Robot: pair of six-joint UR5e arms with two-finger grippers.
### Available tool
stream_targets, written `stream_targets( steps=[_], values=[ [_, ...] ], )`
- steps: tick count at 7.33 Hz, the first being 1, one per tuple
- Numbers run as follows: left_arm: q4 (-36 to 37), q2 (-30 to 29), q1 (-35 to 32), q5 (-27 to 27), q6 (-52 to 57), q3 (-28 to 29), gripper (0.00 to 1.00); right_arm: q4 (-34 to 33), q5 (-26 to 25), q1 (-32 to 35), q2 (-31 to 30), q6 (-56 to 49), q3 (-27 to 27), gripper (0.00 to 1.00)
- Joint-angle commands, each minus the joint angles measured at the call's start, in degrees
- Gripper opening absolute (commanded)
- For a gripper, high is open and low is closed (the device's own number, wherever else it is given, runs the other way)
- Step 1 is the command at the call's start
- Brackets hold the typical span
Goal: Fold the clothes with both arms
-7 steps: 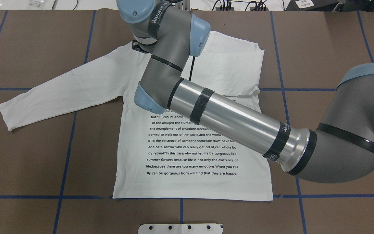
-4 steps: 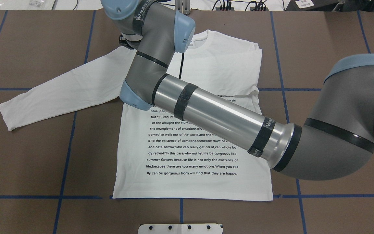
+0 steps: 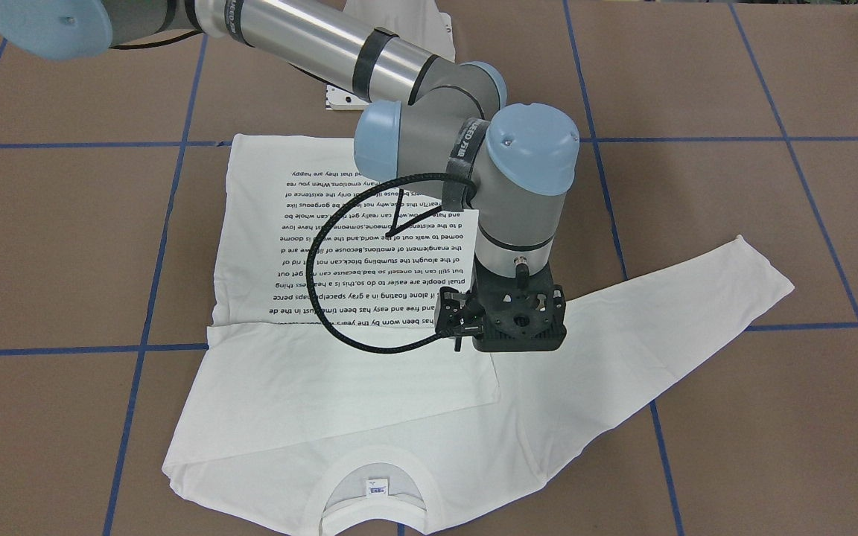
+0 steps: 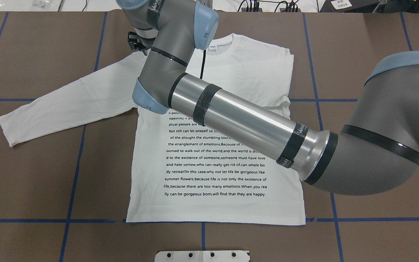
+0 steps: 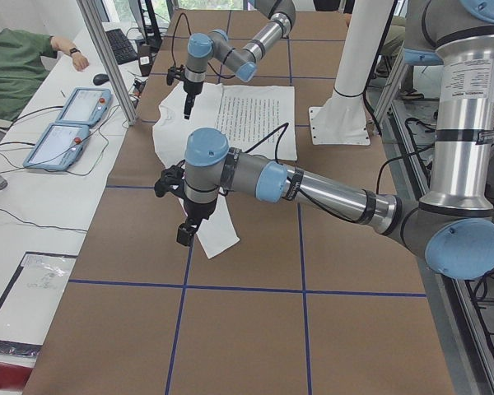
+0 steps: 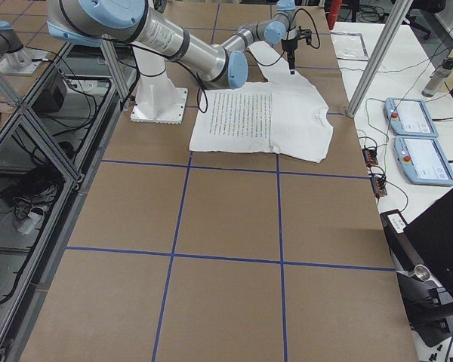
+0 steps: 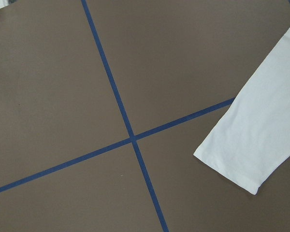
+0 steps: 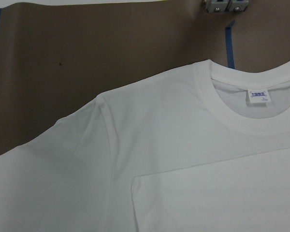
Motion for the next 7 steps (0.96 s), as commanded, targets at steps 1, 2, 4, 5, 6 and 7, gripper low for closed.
stream_targets(
  steps=[1, 2, 4, 5, 6, 7],
  values=[
    [-2.78, -4.27, 0.21, -2.09, -0.04, 7.25, 1.0, -6.51, 7.38, 5.22, -1.27, -10.35, 3.24, 1.0],
    [-4.62, -4.98, 0.21, -3.24, -1.87, 8.06, 1.0, -10.11, 10.27, 7.16, -1.71, -13.53, 5.97, 1.0],
    [-11.19, -5.08, 3.17, -3.25, -8.53, 7.63, 1.0, -10.76, 10.47, 8.31, -8.89, -12.69, 16.42, 1.0],
    [-12.62, -4.73, 8.59, -2.99, -14.05, 7.55, 1.0, -11.03, 12.65, 10.32, -11.36, -12.6, 18.46, 0.96],
    [-15.25, -3.51, 10.3, -2.81, -21.15, 7.28, 1.0, -11.46, 13.28, 11.99, -16.78, -12.95, 24.65, 0.99],
    [-20.75, -0.1, 13.54, -2.55, -25.92, 6.93, 1.0, -11.21, 16.41, 14.45, -23.09, -14.25, 30.28, 1.0]
  ],
)
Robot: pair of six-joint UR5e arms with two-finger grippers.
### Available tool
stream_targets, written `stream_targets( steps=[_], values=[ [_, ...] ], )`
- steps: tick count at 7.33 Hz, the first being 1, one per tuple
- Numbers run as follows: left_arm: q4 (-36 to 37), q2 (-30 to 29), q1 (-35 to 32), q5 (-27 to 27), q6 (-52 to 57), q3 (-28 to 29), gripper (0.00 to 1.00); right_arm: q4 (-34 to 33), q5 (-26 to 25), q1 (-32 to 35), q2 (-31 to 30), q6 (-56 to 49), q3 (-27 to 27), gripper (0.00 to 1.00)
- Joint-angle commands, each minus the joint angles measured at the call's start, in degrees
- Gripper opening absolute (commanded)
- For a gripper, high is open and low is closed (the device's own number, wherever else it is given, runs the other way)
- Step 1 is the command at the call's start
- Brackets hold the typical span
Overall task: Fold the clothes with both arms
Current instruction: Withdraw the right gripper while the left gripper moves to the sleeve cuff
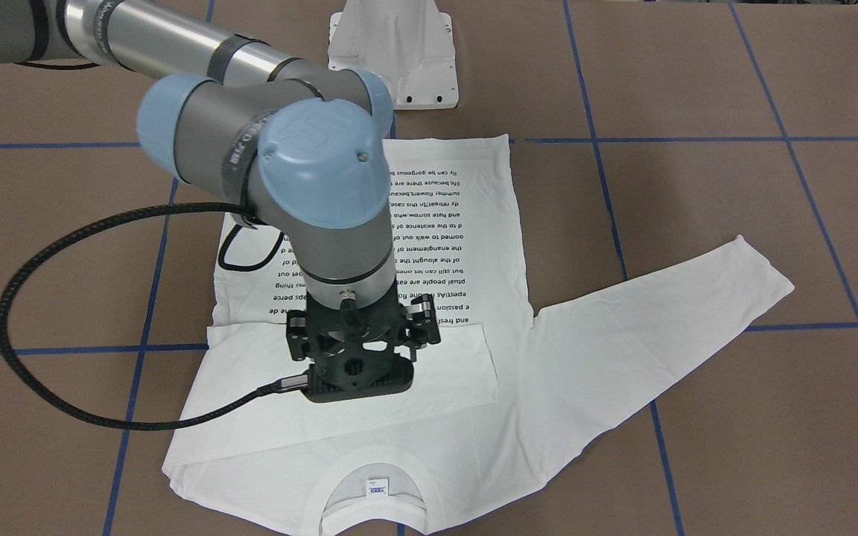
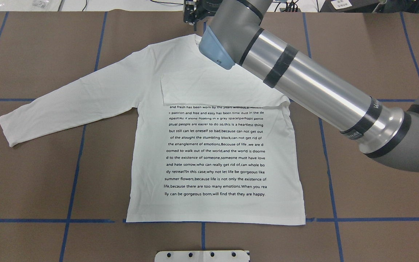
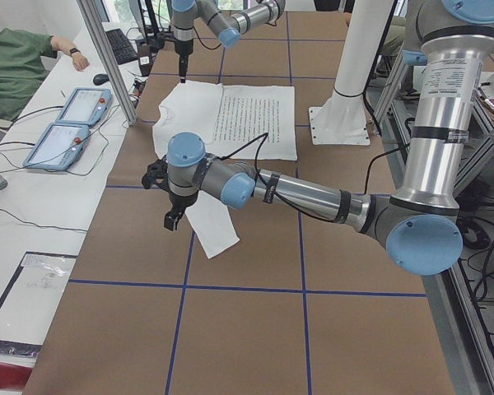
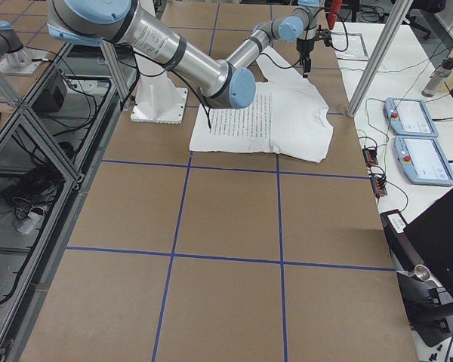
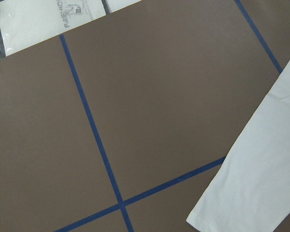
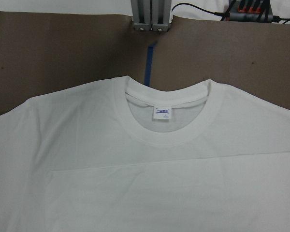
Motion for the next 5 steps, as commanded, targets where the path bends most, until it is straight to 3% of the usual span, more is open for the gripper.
stream_targets(
  steps=[1, 3, 5],
  values=[
    [-12.5, 6.37, 6.2, 1.94, -10.63, -0.27, 1.0, -0.26, 3.96, 4.2, -12.55, -5.81, 12.46, 1.0],
    [-17.92, 9.82, 12.17, 6.23, -16.44, -0.27, 1.0, -0.27, 4.05, 7.36, -23.62, -15.55, 20.22, 1.0],
    [-19.25, 9.92, 16.75, 8.28, -19.44, 1.31, 1.0, -0.27, 10.08, 12.28, -30.85, -23.31, 22.01, 1.0]
  ],
)
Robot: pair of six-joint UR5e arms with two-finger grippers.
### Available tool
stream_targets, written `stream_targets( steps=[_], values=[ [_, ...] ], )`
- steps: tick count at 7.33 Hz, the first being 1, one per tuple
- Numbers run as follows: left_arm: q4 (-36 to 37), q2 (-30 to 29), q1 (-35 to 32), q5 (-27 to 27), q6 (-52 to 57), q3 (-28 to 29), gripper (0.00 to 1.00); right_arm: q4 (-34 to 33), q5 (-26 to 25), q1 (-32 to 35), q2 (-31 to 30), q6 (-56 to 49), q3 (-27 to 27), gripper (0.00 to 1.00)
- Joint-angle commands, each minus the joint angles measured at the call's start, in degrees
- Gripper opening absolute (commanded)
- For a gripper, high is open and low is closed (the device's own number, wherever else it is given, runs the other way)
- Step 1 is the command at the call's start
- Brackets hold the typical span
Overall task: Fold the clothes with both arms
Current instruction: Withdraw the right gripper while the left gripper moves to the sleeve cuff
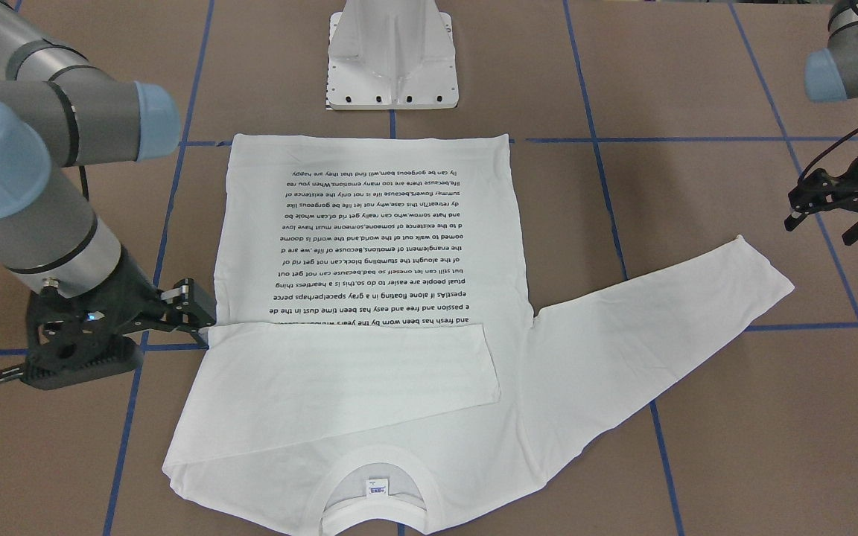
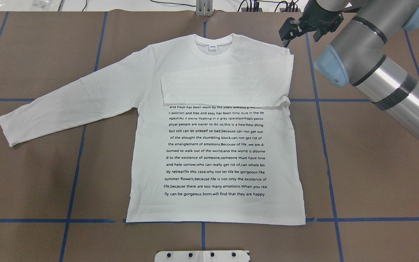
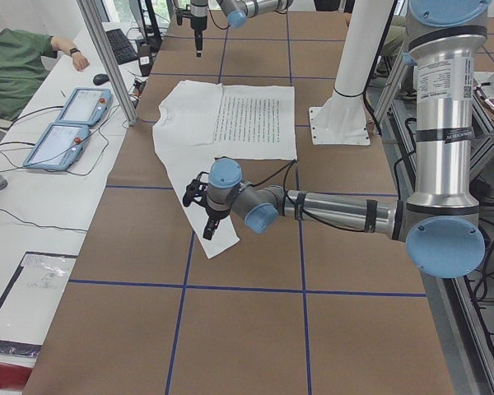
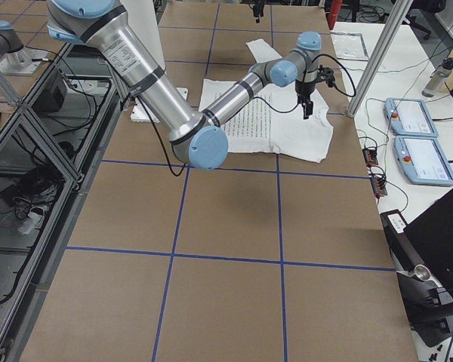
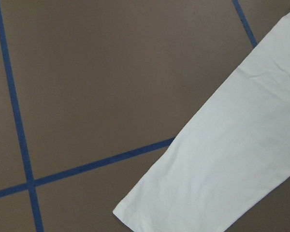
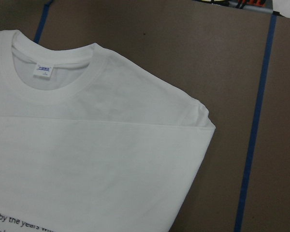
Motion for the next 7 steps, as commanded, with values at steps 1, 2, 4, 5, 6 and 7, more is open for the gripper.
stream_targets(
  steps=[1, 2, 4, 5, 6, 7],
  values=[
    [-1.08, 0.42, 5.74, 1.53, -5.19, 1.49, 1.0, 0.04, 5.79, 5.13, -7.82, -8.25, 1.86, 1.0],
    [-1.78, 0.42, 7.68, 3.27, -5.65, 2.71, 1.0, 0.12, 5.9, 5.32, -10.45, -8.54, 3.78, 1.0],
    [-11.57, 0.33, 8.4, 4.17, -5.92, 10.25, 1.0, 0.12, 5.9, 5.85, -16.17, -11.34, 8.26, 1.0],
    [-13.98, 0.25, 8.84, 4.17, -7.4, 11.07, 1.0, 0.12, 5.9, 6.03, -17.24, -11.36, 9.33, 1.0],
    [-14.09, -0.01, 10.32, 4.17, -7.85, 10.82, 1.0, 0.04, 5.81, 6.12, -17.68, -11.36, 9.78, 1.0],
    [-14.0, -0.37, 11.38, 4.17, -7.94, 10.64, 1.0, 0.04, 5.72, 6.12, -17.78, -11.36, 9.78, 1.0]
  ],
)
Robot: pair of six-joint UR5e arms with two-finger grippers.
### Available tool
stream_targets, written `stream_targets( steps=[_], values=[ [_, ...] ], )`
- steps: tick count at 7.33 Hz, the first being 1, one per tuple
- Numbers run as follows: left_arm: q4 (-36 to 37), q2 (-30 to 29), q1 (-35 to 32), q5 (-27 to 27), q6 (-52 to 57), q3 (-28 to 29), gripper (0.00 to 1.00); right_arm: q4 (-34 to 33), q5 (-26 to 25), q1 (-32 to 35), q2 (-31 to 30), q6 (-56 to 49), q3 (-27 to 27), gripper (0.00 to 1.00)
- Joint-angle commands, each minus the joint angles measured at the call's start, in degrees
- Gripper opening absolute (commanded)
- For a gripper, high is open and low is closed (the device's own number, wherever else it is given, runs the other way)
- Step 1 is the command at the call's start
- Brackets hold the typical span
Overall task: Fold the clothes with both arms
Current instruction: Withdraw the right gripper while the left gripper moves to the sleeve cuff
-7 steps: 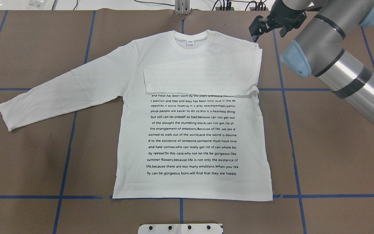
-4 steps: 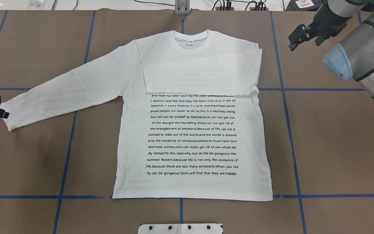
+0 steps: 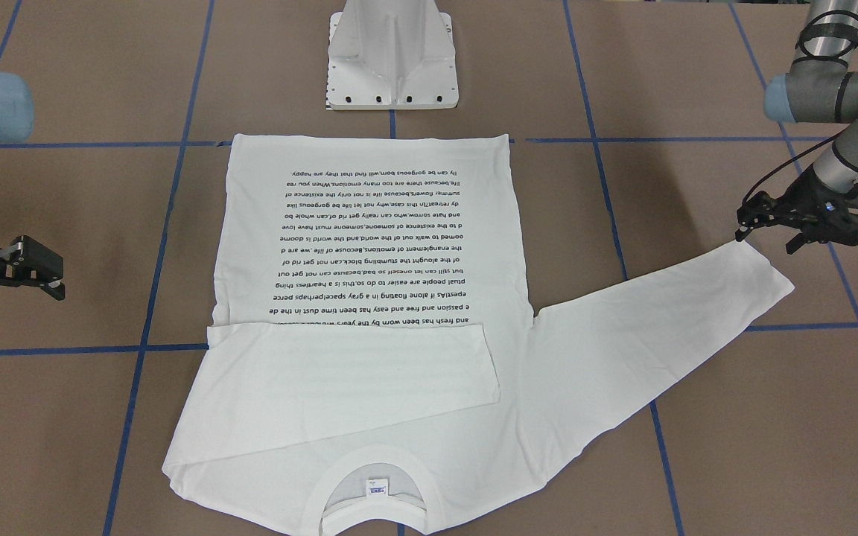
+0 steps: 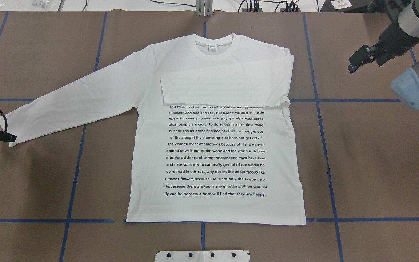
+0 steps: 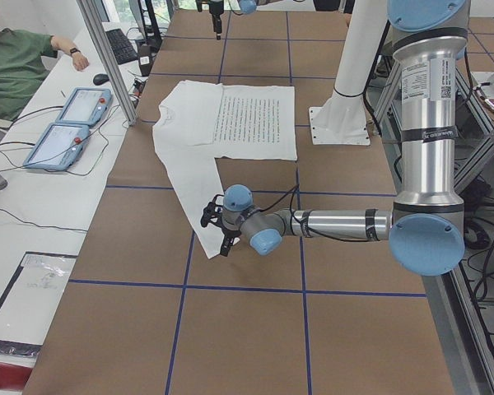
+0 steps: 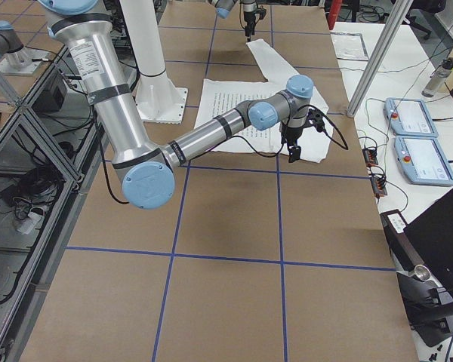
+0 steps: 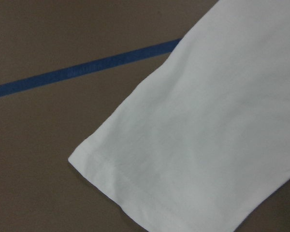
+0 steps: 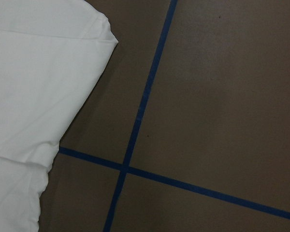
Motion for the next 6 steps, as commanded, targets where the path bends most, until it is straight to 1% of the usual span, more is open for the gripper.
stream_targets(
  steps=[1, 2, 3, 4, 5, 6],
  values=[
    [-0.64, -0.37, 1.91, 0.2, -0.33, -0.17, 1.0, -0.03, -0.09, 0.16, -0.52, 0.01, 0.41, 1.0],
    [-0.64, -0.37, 3.57, 2.98, -0.33, -0.52, 1.0, -0.03, -0.44, 0.07, -0.61, 0.1, 0.41, 1.0],
    [-0.64, -0.37, 3.93, 3.62, -0.33, -0.69, 0.99, -0.03, -0.53, 0.07, -0.61, 0.18, 0.41, 1.0],
    [-0.64, -0.28, 3.94, 3.8, -0.33, -0.96, 0.86, 0.05, -0.36, 0.07, -0.61, 0.36, 0.58, 1.0],
    [-0.64, -0.28, 3.94, 3.89, -0.33, -0.96, 0.68, 0.06, -0.36, 0.07, -0.61, 0.45, 0.49, 1.0],
    [-0.55, -0.02, 3.94, 3.89, -0.33, -1.13, 0.48, 0.06, -0.36, 0.07, -0.61, 0.45, 0.49, 1.0]
  ],
)
